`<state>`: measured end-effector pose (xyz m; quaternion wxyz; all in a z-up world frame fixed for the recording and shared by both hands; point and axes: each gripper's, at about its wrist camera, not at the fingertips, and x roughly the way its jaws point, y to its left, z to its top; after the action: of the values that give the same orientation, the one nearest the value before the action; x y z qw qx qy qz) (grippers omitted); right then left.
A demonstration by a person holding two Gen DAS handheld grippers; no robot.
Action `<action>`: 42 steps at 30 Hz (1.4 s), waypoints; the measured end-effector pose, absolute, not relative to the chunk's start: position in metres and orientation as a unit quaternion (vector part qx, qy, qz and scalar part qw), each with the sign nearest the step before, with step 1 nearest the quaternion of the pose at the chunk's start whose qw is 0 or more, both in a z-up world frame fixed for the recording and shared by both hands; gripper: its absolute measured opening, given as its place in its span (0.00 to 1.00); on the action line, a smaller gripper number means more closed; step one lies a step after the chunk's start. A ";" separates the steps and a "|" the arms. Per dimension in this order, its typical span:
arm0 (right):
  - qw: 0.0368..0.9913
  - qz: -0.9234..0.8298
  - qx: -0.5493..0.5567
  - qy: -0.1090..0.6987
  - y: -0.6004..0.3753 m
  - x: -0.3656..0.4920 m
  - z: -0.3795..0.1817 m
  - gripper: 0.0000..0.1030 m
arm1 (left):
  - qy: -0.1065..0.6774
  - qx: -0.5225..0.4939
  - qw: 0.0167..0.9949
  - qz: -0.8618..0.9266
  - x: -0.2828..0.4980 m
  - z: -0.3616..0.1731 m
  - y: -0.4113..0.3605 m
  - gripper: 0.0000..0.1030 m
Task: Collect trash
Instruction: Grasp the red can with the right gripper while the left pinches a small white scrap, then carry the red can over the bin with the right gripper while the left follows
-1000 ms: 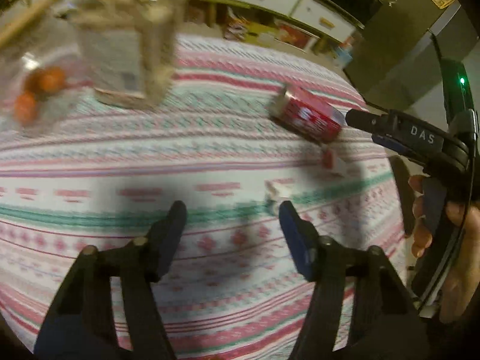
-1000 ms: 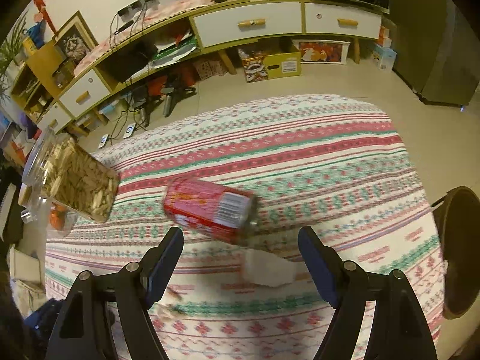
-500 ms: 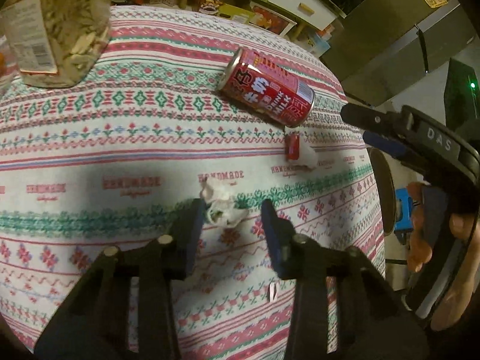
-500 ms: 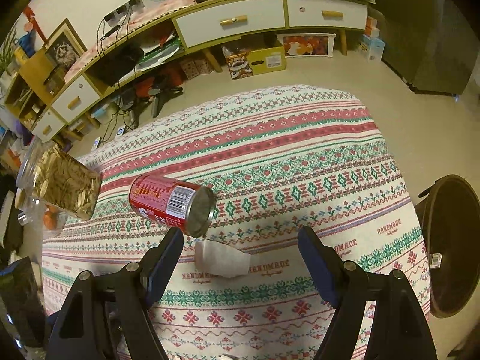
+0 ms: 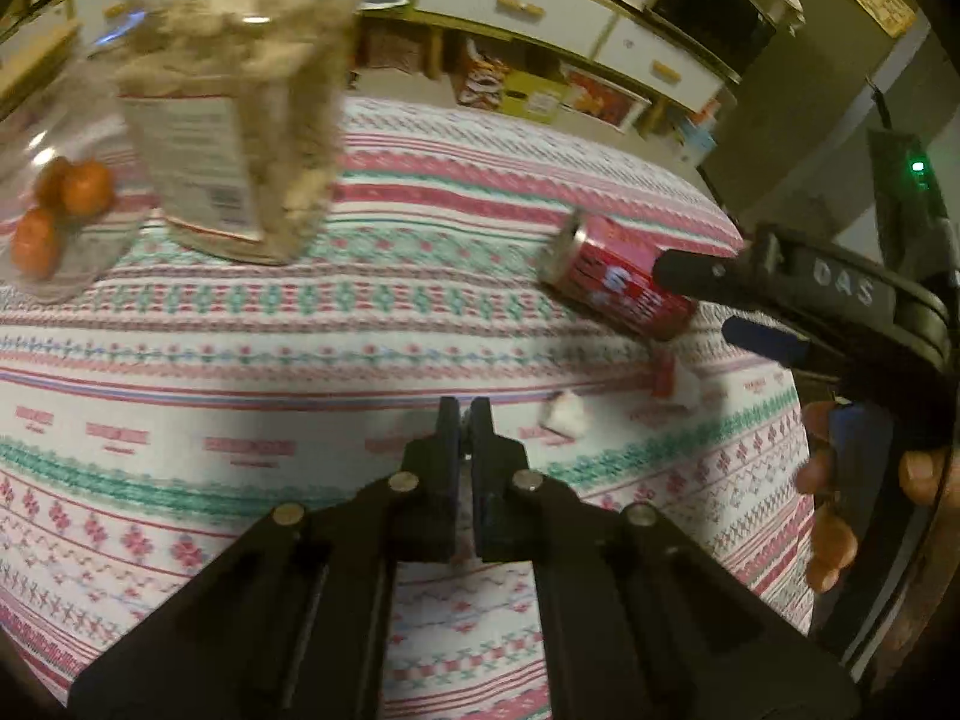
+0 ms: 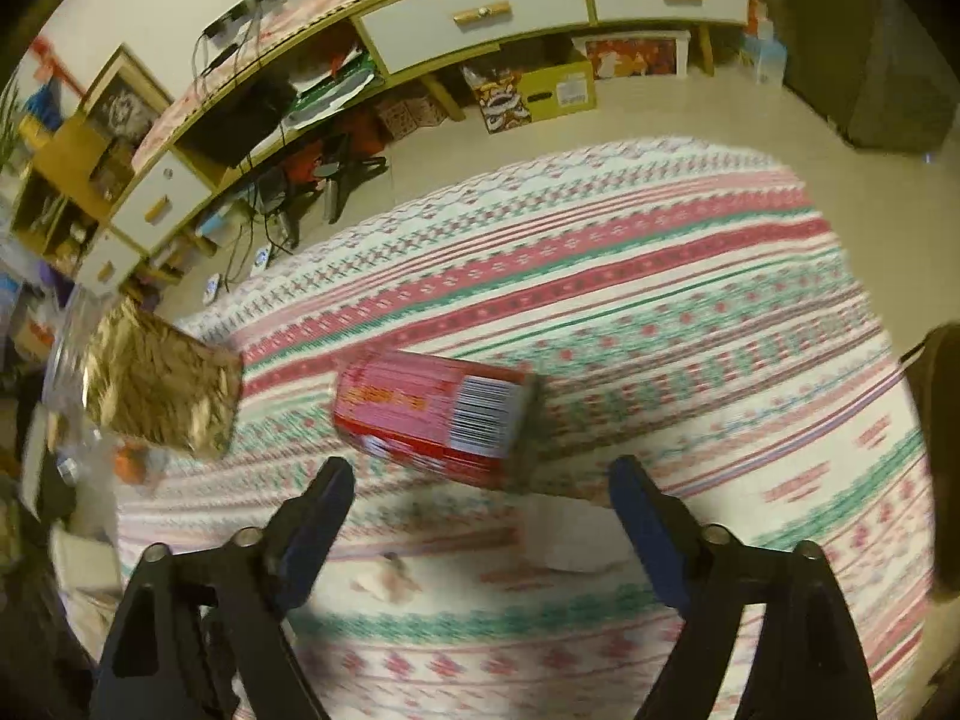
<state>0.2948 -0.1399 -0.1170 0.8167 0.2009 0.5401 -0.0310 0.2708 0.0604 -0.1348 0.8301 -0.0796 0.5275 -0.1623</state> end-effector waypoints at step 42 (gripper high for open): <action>0.824 -0.190 0.232 0.480 -0.429 0.093 -0.083 0.86 | 0.527 0.035 0.804 -0.274 0.210 -0.124 -0.040 0.04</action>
<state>0.0928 -0.4291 -0.0834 0.8242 0.2318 0.4805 -0.1899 0.2101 -0.0401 -0.1245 0.8039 0.0349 0.5268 -0.2738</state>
